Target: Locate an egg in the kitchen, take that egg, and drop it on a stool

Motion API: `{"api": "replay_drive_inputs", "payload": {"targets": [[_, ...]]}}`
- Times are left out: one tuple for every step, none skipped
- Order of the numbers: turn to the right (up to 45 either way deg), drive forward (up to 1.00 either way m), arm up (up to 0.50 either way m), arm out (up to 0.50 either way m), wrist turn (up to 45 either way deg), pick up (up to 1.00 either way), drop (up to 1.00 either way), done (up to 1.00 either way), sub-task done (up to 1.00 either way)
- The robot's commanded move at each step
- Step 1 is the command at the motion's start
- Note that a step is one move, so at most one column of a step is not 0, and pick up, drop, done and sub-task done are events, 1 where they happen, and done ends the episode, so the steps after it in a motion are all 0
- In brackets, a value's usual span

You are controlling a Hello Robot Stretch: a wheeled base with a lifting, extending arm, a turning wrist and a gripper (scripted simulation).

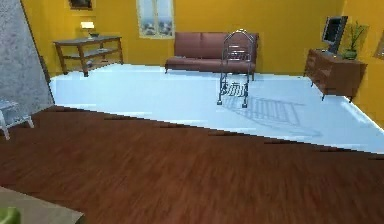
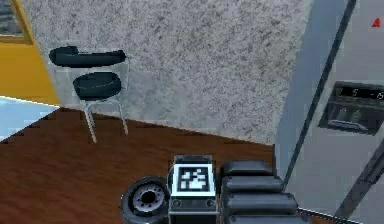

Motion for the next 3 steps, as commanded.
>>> {"api": "replay_drive_inputs", "payload": {"targets": [[-15.0, 0.0, 0.0, 0.0, 0.0, 0.0, 0.0, 0.0, 0.0], [0.0, 0.85, 0.0, 0.0, 0.0, 0.0, 0.0, 0.0, 0.0], [-45.0, 0.0, 0.0, 0.0, 0.0, 0.0, 0.0, 0.0, 0.0]]}}
